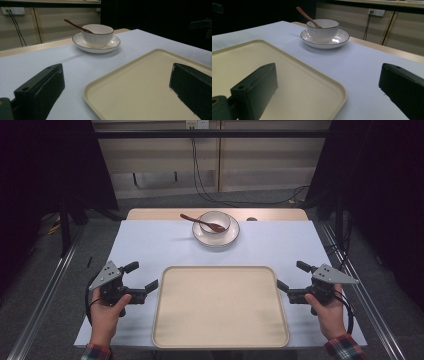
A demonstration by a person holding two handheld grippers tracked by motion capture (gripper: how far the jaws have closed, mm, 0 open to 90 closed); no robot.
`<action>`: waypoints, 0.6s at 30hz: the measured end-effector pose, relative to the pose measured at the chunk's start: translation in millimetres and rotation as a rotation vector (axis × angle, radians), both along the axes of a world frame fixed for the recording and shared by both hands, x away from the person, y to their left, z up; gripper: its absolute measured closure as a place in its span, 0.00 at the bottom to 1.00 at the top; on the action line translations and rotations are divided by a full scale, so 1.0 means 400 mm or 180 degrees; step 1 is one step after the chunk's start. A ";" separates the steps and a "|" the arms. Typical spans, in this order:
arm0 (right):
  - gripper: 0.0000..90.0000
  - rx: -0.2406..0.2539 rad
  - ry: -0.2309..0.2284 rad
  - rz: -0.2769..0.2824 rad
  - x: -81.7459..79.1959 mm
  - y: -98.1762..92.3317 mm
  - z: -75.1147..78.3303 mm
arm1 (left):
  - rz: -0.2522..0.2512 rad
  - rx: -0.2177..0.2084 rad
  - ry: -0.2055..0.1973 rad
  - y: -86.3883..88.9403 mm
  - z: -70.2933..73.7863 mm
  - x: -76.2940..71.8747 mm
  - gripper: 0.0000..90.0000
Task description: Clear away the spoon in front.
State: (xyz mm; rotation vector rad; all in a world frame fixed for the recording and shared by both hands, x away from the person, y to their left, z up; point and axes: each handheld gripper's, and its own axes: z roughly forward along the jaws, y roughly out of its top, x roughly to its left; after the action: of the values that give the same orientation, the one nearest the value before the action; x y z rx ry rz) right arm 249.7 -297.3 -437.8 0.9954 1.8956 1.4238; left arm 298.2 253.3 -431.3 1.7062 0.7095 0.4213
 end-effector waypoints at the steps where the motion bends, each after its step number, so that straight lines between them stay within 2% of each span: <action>1: 0.02 0.0019 -0.0005 0.0009 0.001 0.001 -0.001 | 0.0023 -0.0052 0.0022 -0.001 -0.001 0.000 0.00; 4: 0.02 0.0035 0.0003 0.0007 0.002 0.001 -0.001 | 0.0062 -0.0092 0.0031 -0.001 -0.002 0.000 0.00; 10: 0.02 0.0057 -0.0031 0.0017 -0.003 0.000 0.003 | 0.0091 0.0004 0.0051 -0.010 -0.006 0.003 0.00; 11: 0.02 0.0069 -0.0033 -0.0009 -0.005 0.000 0.004 | 0.0073 -0.0047 0.0064 -0.011 -0.007 0.006 0.00; 15: 0.02 0.0088 -0.0019 0.0005 -0.005 -0.005 0.005 | 0.0094 -0.0043 0.0098 -0.012 -0.010 0.011 0.00; 18: 0.02 0.0092 -0.0015 0.0012 -0.005 -0.005 0.002 | 0.0157 0.0007 0.0088 -0.016 -0.009 0.014 0.00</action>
State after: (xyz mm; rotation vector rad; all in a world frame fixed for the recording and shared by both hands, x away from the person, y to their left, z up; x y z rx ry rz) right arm 247.8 -299.1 -437.1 1.0017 1.8797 1.4582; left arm 303.6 246.9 -435.0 1.7023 0.7725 0.4337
